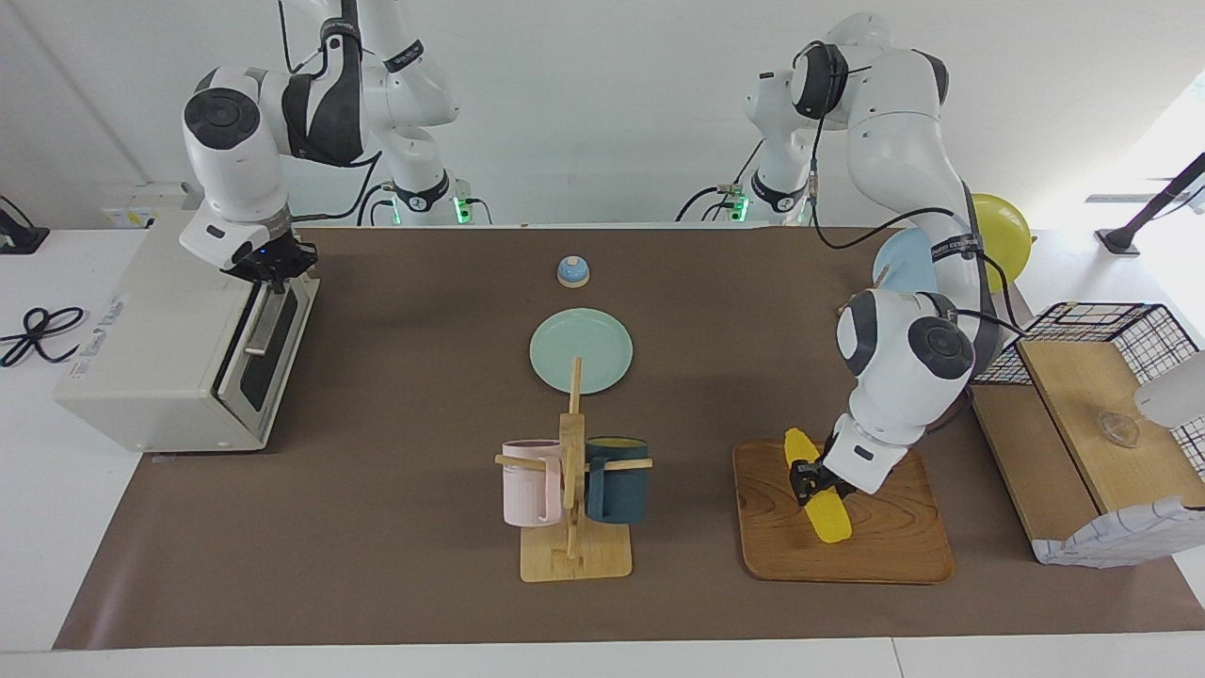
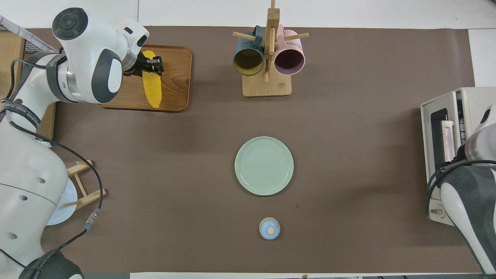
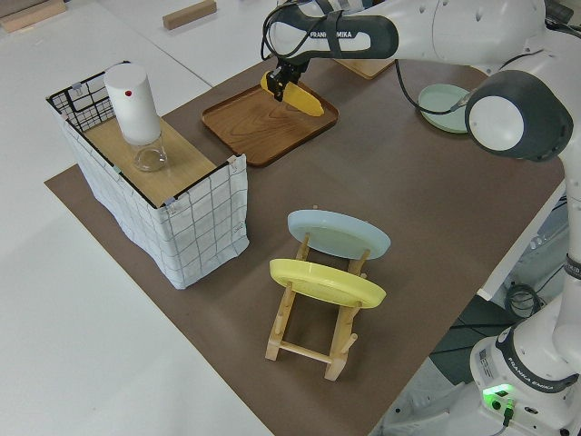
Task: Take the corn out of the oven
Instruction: 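Lift the corn with the left gripper and carry it onto the wooden tray, then open the left gripper to release the corn on the tray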
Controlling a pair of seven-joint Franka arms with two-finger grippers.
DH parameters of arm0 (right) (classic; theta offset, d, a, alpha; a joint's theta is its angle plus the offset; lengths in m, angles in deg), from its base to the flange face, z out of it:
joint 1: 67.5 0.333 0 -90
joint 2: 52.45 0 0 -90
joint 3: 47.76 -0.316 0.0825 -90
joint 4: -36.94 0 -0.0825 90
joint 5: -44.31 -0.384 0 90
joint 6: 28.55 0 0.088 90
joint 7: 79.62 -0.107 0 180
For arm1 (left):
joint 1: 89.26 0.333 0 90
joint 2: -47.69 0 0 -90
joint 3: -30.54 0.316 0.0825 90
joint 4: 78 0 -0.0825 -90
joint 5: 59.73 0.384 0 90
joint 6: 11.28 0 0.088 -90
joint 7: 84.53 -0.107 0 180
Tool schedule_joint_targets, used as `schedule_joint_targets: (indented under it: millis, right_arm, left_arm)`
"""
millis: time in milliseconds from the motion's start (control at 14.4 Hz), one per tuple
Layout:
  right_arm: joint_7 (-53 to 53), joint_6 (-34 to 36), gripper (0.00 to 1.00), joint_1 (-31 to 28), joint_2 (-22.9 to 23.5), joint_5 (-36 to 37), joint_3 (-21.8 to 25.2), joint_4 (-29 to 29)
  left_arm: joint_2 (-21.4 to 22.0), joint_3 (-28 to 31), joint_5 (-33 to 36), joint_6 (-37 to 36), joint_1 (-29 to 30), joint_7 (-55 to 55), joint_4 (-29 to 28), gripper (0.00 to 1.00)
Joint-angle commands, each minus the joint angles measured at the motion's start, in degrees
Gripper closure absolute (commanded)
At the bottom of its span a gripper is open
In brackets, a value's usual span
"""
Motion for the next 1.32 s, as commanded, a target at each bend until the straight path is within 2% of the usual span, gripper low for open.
schedule_joint_targets:
  millis: [0,69,278,486,764,833,903,1042,1250]
  right_arm:
    - [5.0,-0.6,1.0,-3.3,0.1,1.1,-0.1,-0.9]
    - [5.2,-0.3,1.0,-3.4,0.0,1.1,-0.1,-0.7]
    - [5.4,1.8,1.0,-3.2,0.1,0.8,-0.3,2.2]
    - [5.1,7.5,1.0,-2.4,1.2,-0.1,-1.0,8.4]
    - [2.3,14.3,1.0,0.2,4.3,-7.1,-2.2,17.4]
    - [0.1,14.5,1.0,1.6,4.7,-8.2,-2.5,18.3]
    - [-2.2,14.4,1.0,3.1,4.8,-9.3,-2.5,18.6]
    - [-9.2,14.4,1.0,6.9,5.3,-11.8,-2.5,19.6]
    - [-13.5,14.5,1.0,7.8,5.9,-14.9,-2.5,20.5]
  left_arm:
    - [-8.3,-0.2,1.0,-3.2,0.0,-0.6,11.3,1.0]
    - [-10.4,-0.2,1.0,-4.6,0.3,-0.6,14.4,1.0]
    - [-11.0,0.0,1.2,-4.7,0.3,-3.4,15.3,1.0]
    - [-11.0,-0.2,1.1,-4.2,0.3,-4.8,15.2,1.0]
    - [-10.9,-0.1,1.1,-4.4,0.9,-7.2,14.6,1.0]
    - [-10.8,-0.2,0.9,-4.4,1.2,-7.4,14.5,0.9]
    - [-10.6,-0.2,0.9,-4.8,1.1,-7.4,14.4,0.01]
    - [-10.1,-0.1,1.1,-5.5,1.2,-7.4,14.3,0.0]
    - [-6.8,0.0,0.7,-6.7,1.4,-7.3,11.8,0.0]
